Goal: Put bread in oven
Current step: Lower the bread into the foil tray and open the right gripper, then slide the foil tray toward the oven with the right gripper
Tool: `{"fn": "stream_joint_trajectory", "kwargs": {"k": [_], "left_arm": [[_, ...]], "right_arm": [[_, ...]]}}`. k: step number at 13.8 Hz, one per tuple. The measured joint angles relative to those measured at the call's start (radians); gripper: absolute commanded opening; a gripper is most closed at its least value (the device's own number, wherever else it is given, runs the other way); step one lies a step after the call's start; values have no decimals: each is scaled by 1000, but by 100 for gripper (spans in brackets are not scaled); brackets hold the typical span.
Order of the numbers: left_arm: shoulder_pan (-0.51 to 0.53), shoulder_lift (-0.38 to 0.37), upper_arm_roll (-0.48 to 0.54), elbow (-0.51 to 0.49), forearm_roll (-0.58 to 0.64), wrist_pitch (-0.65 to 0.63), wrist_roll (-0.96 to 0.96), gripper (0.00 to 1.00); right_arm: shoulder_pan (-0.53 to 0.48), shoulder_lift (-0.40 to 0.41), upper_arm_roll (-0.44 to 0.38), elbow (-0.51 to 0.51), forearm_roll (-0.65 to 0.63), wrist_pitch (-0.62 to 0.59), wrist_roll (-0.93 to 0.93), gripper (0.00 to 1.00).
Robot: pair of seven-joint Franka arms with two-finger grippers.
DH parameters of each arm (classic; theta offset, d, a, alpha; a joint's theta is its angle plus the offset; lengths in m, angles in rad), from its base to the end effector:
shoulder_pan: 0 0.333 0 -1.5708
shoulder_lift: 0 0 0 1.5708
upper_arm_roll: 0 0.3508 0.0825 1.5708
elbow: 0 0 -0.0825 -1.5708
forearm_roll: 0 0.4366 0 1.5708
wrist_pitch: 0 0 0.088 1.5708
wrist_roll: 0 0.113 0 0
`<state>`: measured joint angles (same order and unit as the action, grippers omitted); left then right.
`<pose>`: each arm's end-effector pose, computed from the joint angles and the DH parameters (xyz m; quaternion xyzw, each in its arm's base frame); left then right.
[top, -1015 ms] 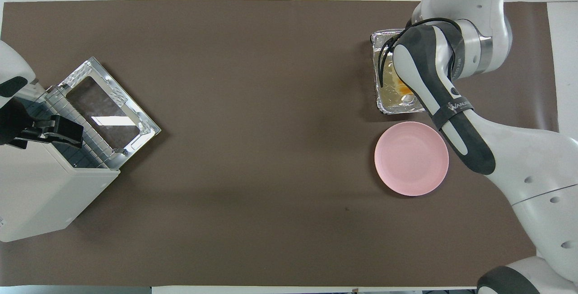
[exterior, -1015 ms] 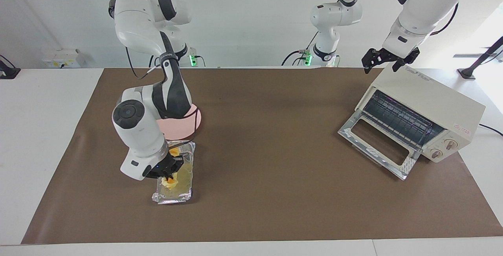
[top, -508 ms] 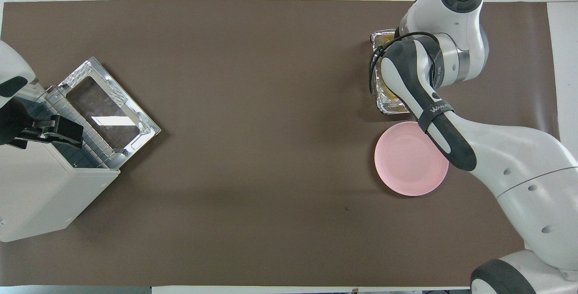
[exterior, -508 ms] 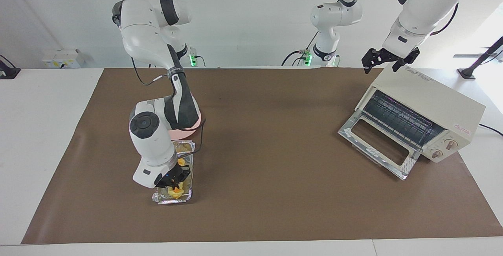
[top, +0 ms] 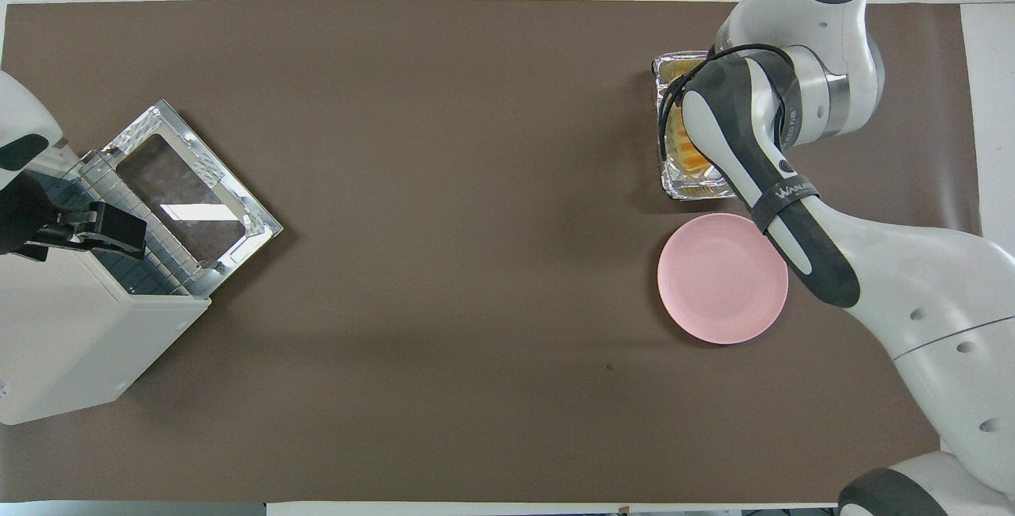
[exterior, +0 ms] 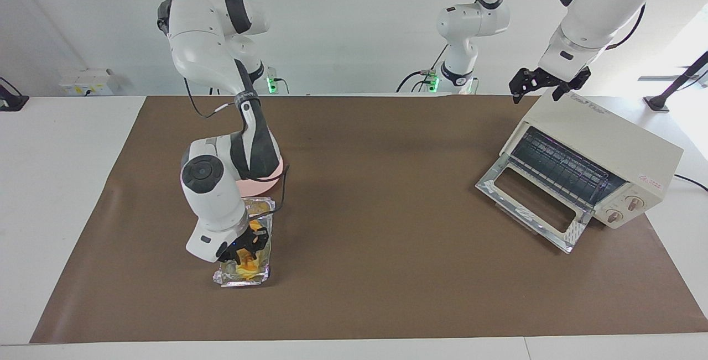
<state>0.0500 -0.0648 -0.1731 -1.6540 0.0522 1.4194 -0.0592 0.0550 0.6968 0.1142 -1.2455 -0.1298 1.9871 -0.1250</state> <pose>0.5617 -0.0661 0.6363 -0.9954 0.0294 0.0820 0.0392 0.8115 0.1057 0.3610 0.9870 0.1570 0.0251 0.0232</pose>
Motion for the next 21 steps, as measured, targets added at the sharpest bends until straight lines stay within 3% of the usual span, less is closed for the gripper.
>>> {"fn": "stream_joint_trajectory", "kwargs": {"k": [1,2,4,8,9,10,11,21], "left_arm": [[0,0,0,0,0,0,0,100],[0,0,0,0,0,0,0,100],[0,0,0,0,0,0,0,100],[0,0,0,0,0,0,0,100],[0,0,0,0,0,0,0,100],[0,0,0,0,0,0,0,100],[0,0,0,0,0,0,0,100],[0,0,0,0,0,0,0,100]], "right_arm": [[-14,-3,-1,4,0,-2,-22,98],[-32,-3,-1,6,0,-2,-48,89],[-64,-2,-1,4,0,5,-77,57],[-70,-2,0,-90,1,113,-66,56],[-74,-3,-1,-116,1,140,-66,49],[-78,-5,-2,-137,1,159,-66,20],[-81,-8,-2,-149,1,166,-66,0],[-76,-45,13,-157,1,109,-64,0]]}}
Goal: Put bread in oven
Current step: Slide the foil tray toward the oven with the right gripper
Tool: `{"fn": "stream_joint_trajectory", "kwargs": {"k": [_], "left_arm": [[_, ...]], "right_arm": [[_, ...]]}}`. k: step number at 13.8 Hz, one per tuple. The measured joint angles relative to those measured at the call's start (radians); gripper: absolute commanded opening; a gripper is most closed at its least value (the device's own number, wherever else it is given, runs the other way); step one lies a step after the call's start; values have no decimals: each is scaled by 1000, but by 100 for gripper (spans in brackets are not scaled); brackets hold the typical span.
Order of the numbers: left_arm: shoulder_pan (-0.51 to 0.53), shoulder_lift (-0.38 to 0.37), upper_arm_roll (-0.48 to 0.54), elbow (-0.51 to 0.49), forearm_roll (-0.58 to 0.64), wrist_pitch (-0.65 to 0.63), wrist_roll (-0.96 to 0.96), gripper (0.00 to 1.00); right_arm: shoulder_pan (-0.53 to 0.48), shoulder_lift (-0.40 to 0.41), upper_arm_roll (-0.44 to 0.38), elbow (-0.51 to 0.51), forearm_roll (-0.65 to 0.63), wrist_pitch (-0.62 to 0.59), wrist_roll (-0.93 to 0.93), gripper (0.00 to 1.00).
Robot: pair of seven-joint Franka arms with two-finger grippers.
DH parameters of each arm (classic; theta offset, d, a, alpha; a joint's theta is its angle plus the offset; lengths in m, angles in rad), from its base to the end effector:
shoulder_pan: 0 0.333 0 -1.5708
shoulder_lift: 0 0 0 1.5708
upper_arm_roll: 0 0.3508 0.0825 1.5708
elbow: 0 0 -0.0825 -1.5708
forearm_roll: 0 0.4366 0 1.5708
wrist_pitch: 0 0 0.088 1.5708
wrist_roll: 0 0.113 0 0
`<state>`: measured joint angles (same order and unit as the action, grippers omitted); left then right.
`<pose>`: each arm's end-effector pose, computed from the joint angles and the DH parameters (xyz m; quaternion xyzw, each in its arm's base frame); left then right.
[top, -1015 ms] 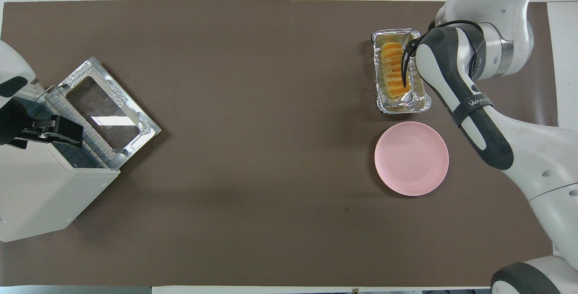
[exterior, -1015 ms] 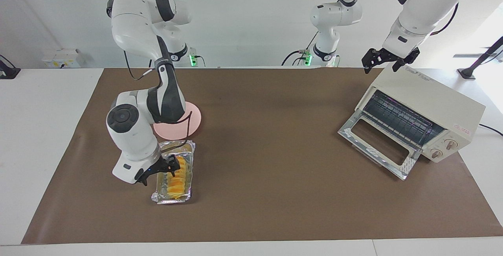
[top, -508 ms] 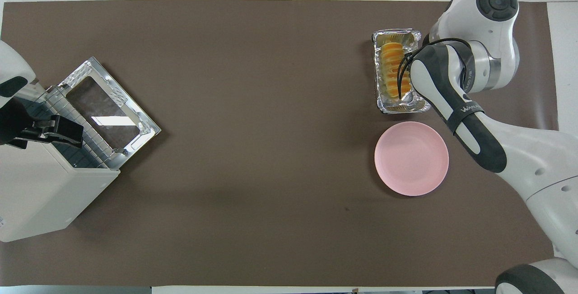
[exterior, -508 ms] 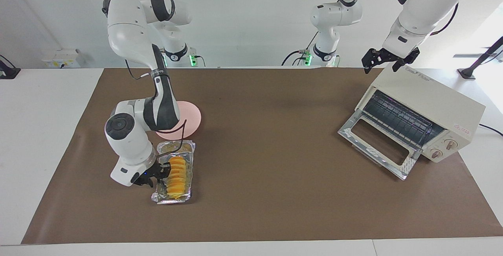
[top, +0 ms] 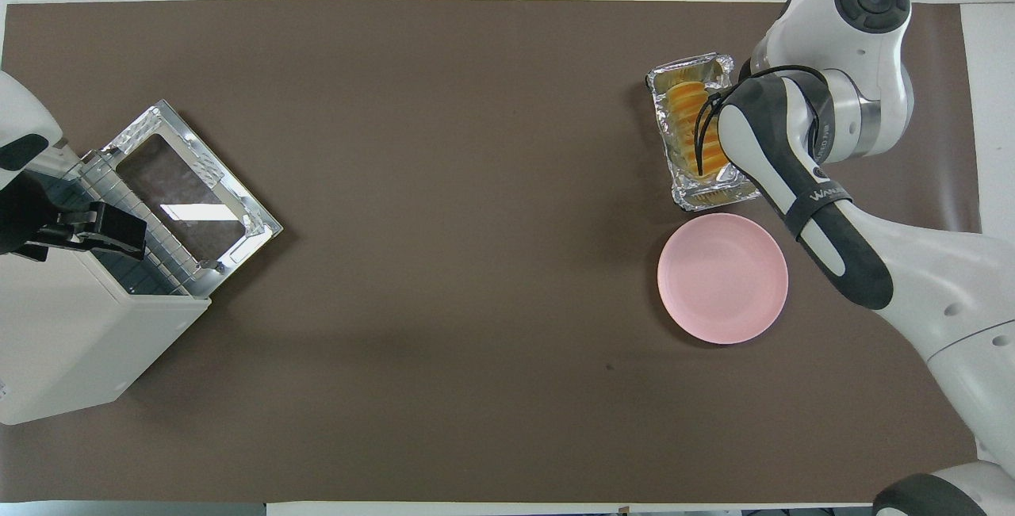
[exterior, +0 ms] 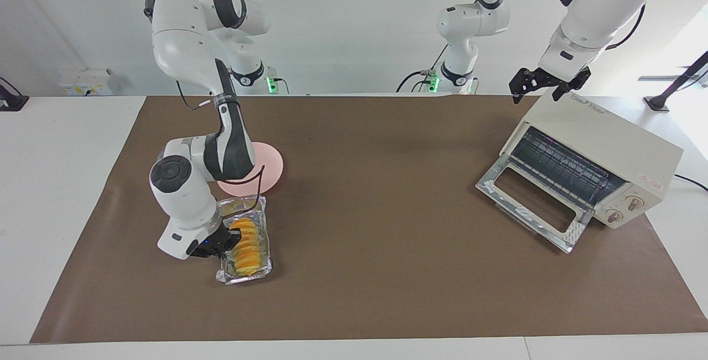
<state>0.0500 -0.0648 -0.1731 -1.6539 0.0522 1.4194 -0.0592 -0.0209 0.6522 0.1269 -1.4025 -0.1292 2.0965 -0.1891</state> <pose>0.5617 -0.0661 0.6363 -0.9954 0.0294 0.0820 0.0392 0.7942 0.0574 0.3254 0.9860 0.1640 0.0229 0.0195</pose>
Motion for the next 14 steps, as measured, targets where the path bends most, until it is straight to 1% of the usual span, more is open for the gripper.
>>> {"fn": "stream_joint_trajectory", "kwargs": {"k": [3,5,7,9,11,12,14], "left_arm": [[0,0,0,0,0,0,0,100],[0,0,0,0,0,0,0,100],[0,0,0,0,0,0,0,100],[0,0,0,0,0,0,0,100],[0,0,0,0,0,0,0,100],[0,0,0,0,0,0,0,100],[0,0,0,0,0,0,0,100]], "right_arm": [[0,-31,42,70,11,-174,1,0],[10,-59,80,118,69,-264,20,0],[66,-106,90,136,129,-327,125,0],[162,-142,94,136,180,-343,308,0],[283,-146,95,126,184,-329,486,0],[337,-144,94,104,184,-302,551,0],[407,-138,91,27,184,-207,606,0]]}}
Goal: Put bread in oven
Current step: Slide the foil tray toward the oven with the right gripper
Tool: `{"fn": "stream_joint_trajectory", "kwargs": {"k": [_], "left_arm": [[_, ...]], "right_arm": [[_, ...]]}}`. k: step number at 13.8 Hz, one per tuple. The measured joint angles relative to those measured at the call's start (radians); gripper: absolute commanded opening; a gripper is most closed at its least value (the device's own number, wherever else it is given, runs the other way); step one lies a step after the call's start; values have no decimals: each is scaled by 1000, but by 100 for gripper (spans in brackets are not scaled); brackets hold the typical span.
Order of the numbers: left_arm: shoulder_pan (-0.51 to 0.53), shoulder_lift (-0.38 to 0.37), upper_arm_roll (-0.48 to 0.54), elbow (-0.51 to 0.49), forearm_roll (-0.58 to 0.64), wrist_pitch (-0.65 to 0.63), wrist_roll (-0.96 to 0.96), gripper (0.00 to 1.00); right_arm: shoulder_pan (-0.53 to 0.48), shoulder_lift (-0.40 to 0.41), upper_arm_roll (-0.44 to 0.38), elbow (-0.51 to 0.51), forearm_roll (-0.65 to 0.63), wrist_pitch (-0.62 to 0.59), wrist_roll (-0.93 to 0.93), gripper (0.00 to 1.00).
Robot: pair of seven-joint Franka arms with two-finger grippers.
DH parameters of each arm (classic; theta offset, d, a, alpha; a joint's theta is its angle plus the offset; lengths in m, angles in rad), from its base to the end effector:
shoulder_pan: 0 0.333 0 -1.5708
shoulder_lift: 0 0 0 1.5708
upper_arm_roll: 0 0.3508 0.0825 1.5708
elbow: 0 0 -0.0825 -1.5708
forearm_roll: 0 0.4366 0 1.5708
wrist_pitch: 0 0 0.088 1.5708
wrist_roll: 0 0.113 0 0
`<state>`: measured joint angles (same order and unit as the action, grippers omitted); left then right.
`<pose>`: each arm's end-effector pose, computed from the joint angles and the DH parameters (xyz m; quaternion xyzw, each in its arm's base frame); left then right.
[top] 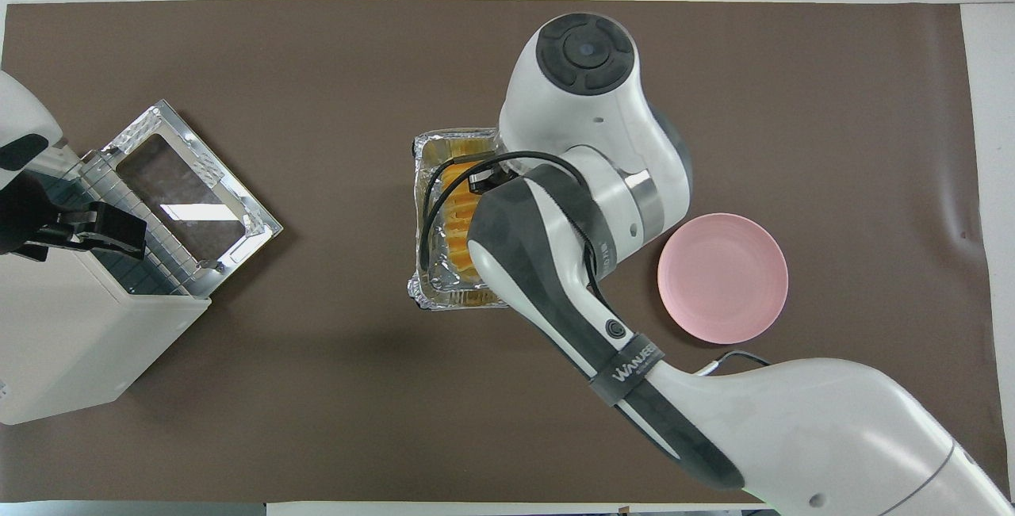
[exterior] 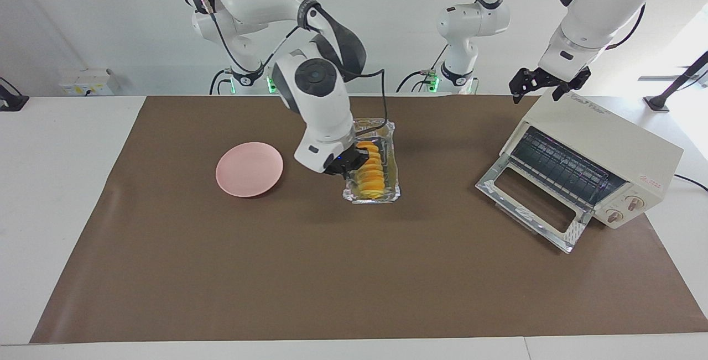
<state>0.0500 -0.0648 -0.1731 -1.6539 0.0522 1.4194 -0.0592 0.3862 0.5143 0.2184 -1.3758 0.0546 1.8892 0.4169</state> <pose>0.5617 -0.0661 0.6363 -0.9954 0.0294 0.0820 0.0392 0.6503 0.4157 0.4339 -0.9943 -0.0711 0.0341 0.0717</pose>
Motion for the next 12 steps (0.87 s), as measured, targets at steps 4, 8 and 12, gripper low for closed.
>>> {"fn": "stream_joint_trajectory", "kwargs": {"k": [4,8,12], "left_arm": [[0,0,0,0,0,0,0,100],[0,0,0,0,0,0,0,100],[0,0,0,0,0,0,0,100]], "right_arm": [[59,-1,-3,-209,-2,258,19,0],[64,-21,-5,-354,-4,396,21,48],[64,-47,-5,-368,-4,397,85,100]]}}
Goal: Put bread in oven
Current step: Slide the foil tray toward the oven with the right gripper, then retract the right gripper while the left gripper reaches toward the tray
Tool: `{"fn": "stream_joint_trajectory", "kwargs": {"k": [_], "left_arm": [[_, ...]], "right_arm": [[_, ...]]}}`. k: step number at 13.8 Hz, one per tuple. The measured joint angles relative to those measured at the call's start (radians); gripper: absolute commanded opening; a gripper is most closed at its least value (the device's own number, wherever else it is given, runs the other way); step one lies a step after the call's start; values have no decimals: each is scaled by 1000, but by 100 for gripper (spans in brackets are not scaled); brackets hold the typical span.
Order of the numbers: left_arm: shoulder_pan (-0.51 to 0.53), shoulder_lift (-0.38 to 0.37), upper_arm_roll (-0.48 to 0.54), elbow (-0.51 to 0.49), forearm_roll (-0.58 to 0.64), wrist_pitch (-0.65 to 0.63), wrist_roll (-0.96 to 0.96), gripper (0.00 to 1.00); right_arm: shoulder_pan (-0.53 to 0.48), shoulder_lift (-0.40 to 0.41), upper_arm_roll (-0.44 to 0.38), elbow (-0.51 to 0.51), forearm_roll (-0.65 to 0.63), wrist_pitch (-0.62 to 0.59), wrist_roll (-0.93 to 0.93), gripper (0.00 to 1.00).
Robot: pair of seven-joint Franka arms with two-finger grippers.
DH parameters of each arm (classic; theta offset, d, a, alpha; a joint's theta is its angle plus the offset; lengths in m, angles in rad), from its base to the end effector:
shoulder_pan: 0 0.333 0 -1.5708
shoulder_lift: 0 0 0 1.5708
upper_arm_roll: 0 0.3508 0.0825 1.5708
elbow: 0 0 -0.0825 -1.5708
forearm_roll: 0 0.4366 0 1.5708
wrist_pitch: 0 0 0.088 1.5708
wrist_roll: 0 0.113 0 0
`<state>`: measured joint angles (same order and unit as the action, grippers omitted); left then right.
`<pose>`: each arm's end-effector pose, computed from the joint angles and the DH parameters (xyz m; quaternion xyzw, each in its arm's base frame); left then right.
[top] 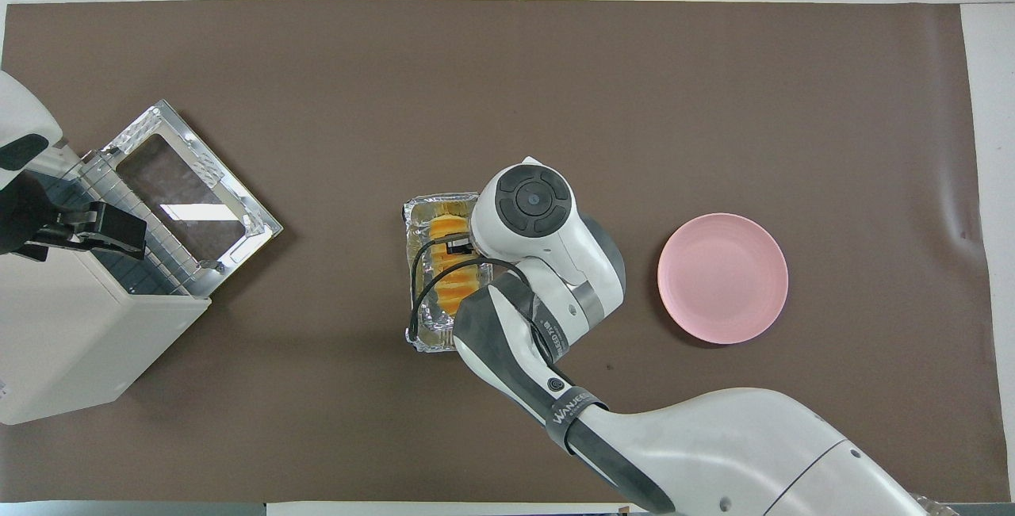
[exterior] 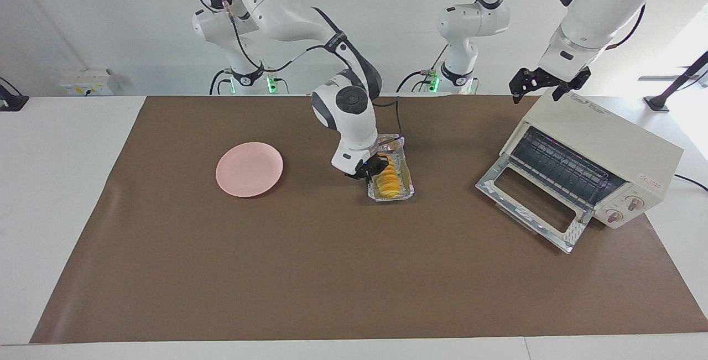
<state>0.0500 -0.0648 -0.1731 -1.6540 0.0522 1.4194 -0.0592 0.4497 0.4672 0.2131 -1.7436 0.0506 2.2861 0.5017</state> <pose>0.5617 -0.0661 0.6363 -0.9954 0.0294 0.0820 0.0392 0.5815 0.4373 0.3153 -0.9955 -0.0514 0.0016 0.0791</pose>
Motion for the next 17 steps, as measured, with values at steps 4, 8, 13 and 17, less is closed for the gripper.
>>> {"fn": "stream_joint_trajectory", "kwargs": {"k": [4,8,13,17], "left_arm": [[0,0,0,0,0,0,0,100],[0,0,0,0,0,0,0,100],[-16,0,-17,0,-5,57,-17,100],[-148,15,-28,-1,-87,199,-230,100]], "right_arm": [[-36,-56,-17,105,1,-238,45,100],[-204,-140,-26,214,-5,-452,-146,100],[-396,-240,-34,217,-47,-590,-489,100],[-479,-339,-35,211,-54,-729,-562,100]]}}
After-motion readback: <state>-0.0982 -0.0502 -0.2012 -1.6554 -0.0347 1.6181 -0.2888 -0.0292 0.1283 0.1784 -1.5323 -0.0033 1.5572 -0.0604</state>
